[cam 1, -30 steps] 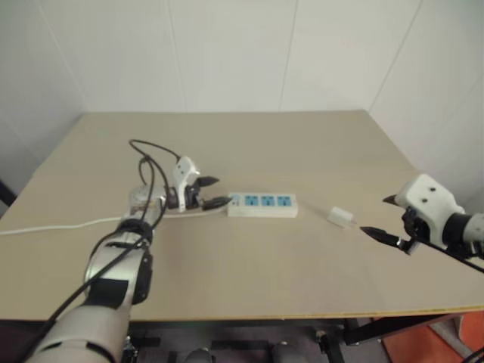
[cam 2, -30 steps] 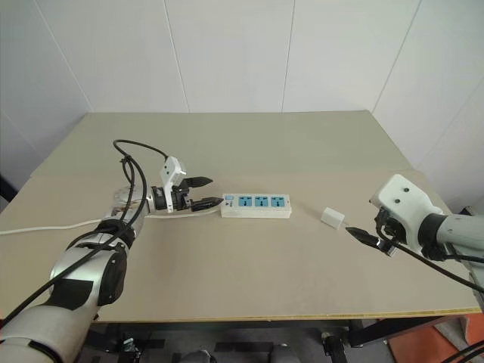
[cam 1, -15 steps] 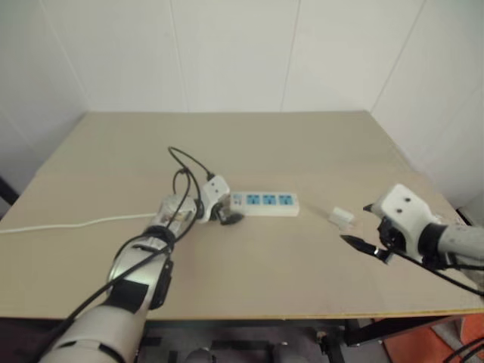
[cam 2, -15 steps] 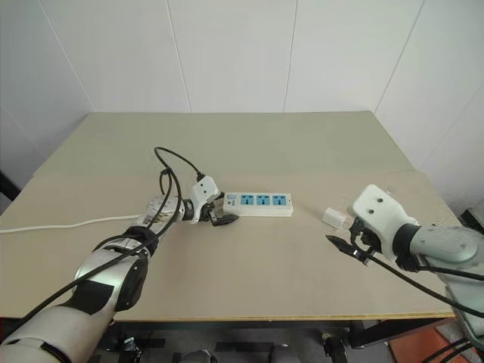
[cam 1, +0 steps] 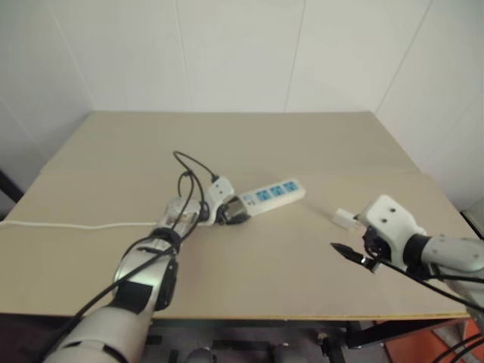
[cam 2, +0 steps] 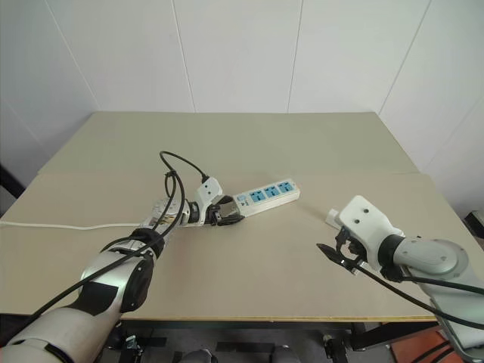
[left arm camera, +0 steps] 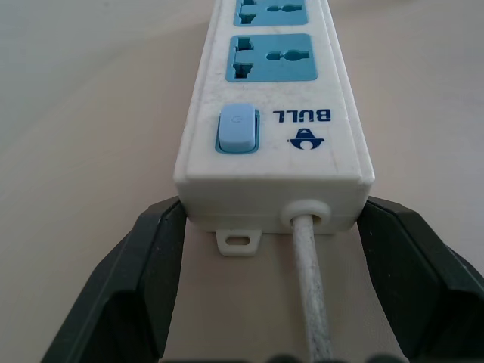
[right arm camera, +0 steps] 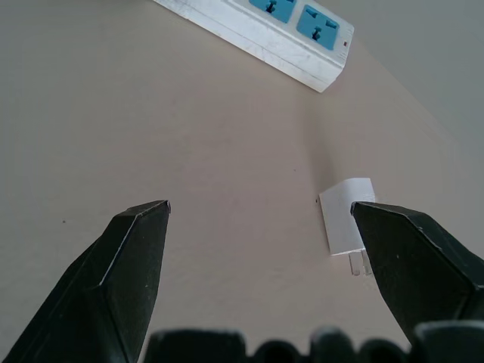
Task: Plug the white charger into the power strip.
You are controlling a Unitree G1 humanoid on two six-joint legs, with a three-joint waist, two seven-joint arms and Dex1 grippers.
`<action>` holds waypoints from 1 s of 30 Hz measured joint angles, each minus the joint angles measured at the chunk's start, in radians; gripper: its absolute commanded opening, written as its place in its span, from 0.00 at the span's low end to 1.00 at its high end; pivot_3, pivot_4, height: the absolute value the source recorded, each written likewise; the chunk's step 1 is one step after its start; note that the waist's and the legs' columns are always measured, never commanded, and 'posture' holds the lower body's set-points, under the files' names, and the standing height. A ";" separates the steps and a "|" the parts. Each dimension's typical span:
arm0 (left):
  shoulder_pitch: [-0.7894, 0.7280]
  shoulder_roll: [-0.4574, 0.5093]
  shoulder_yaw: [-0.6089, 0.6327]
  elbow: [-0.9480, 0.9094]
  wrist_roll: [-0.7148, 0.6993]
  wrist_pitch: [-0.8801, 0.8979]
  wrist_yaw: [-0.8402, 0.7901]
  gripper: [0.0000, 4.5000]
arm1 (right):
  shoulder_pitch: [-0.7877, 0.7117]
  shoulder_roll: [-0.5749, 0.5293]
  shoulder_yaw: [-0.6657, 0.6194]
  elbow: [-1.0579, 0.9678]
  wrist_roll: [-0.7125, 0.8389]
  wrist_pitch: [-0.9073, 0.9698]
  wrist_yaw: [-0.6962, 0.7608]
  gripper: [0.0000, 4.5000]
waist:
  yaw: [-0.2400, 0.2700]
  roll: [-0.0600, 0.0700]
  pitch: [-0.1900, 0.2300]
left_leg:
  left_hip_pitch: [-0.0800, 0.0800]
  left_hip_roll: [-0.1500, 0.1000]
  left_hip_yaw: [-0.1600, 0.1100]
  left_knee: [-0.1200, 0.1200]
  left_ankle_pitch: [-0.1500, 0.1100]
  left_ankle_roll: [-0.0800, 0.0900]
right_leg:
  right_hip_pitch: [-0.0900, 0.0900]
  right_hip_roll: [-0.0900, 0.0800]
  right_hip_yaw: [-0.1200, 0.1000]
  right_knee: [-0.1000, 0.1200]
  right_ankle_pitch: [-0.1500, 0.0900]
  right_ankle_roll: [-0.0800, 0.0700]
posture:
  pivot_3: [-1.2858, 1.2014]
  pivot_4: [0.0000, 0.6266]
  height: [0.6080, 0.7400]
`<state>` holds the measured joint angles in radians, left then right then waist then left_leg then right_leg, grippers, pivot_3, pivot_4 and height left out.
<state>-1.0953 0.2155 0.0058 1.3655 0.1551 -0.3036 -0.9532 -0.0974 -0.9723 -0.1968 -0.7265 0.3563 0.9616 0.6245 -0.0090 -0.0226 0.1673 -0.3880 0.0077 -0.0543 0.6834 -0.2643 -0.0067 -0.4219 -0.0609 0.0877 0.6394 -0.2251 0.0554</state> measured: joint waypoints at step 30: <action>0.739 0.093 -0.028 -1.514 -0.274 0.983 0.160 1.00 | -0.038 0.084 0.151 0.132 -0.063 -0.079 -0.035 1.00 | -0.008 0.001 0.000 | 0.003 0.002 0.002 -0.001 0.000 0.000 | 0.000 0.001 0.002 0.000 0.000 -0.001 | 0.52 0.24 1.00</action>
<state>-0.3567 0.3083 -0.0223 -0.1490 -0.1186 0.6799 -0.7929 -0.1357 -0.8879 -0.0460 -0.5946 0.2935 0.8831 0.5900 -0.0173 -0.0219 0.1669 -0.3847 0.0102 -0.0525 0.6821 -0.2643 -0.0068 -0.4215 -0.0601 0.0894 0.6391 -0.2253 0.0547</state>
